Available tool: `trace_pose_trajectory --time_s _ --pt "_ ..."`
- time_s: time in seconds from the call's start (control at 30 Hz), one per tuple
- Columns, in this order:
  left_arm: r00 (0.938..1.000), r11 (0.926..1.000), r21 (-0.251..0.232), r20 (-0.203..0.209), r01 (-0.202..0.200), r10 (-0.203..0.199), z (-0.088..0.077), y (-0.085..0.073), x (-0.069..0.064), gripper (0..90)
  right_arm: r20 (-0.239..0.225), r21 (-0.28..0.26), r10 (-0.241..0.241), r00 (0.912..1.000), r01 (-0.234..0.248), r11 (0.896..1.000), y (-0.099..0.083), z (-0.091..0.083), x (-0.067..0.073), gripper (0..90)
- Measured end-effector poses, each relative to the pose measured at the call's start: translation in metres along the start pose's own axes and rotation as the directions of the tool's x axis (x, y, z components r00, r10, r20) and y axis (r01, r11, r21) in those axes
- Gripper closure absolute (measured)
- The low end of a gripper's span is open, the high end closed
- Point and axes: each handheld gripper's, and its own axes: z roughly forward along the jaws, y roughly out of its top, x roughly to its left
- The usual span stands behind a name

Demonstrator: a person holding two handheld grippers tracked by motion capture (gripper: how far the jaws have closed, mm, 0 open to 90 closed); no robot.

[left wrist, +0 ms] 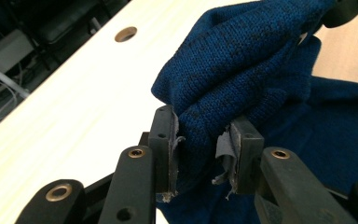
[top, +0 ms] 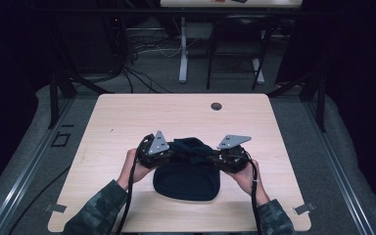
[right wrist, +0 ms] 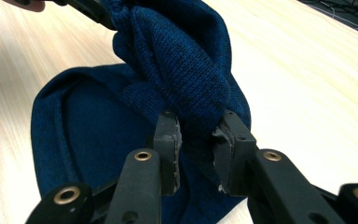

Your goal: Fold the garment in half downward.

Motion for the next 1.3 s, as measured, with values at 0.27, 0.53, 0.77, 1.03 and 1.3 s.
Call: trace_pose_trajectory --time_s 0.27,0.53,0.77,1.03,1.3 --pt "0.9992 0.9997 0.015 0.036 0.018 -0.018 0.001 -0.014 -0.008 67.7 -0.011 0.030 -0.021 0.9997 0.021 0.999 -0.007 0.004 0.009 71.6" --pt "0.9977 0.9995 0.016 0.061 0.028 -0.029 0.001 -0.024 -0.015 67.6 -0.021 0.045 -0.022 0.9995 0.023 0.999 -0.013 0.006 0.012 71.5" --pt "0.9944 0.9986 0.029 0.094 0.045 -0.047 0.007 -0.037 -0.023 67.6 -0.031 0.071 -0.020 0.9993 0.022 0.997 -0.025 0.013 0.016 71.2" --pt "0.9921 0.9983 0.048 0.119 0.033 -0.039 0.010 -0.046 -0.029 67.2 -0.041 0.104 -0.032 0.9987 0.036 0.994 -0.033 0.017 0.022 71.1" --pt "0.9892 0.9974 0.062 0.139 0.038 -0.046 0.013 -0.051 -0.030 66.9 -0.054 0.124 -0.022 0.9983 0.029 0.992 -0.040 0.020 0.024 71.0"
